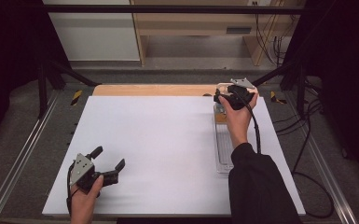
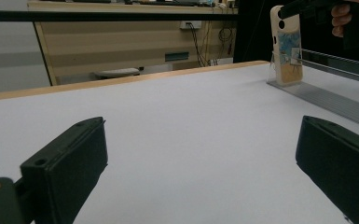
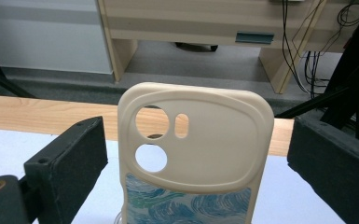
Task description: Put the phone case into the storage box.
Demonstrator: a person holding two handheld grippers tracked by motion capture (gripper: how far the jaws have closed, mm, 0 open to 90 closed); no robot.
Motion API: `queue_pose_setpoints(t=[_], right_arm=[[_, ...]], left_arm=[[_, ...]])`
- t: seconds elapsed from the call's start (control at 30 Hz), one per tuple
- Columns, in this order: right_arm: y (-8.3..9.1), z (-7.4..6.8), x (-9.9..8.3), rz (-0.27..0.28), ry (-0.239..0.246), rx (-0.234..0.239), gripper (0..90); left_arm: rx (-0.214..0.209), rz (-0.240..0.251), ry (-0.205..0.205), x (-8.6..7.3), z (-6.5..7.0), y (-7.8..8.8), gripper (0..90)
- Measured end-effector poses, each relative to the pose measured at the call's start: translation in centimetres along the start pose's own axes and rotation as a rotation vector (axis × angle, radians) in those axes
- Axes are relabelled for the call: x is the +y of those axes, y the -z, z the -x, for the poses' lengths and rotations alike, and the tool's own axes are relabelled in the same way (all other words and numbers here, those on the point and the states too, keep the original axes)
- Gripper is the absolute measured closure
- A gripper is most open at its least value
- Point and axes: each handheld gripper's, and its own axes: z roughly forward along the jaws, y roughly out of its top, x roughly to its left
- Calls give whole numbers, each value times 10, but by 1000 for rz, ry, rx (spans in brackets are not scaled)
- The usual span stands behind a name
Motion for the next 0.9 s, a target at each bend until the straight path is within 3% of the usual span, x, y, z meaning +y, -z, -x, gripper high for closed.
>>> queue_pose_setpoints(t=[0.9], right_arm=[[5, 0, 2, 8, 17, 3, 58]], left_arm=[[-3, -1, -6, 0, 1, -1, 21]])
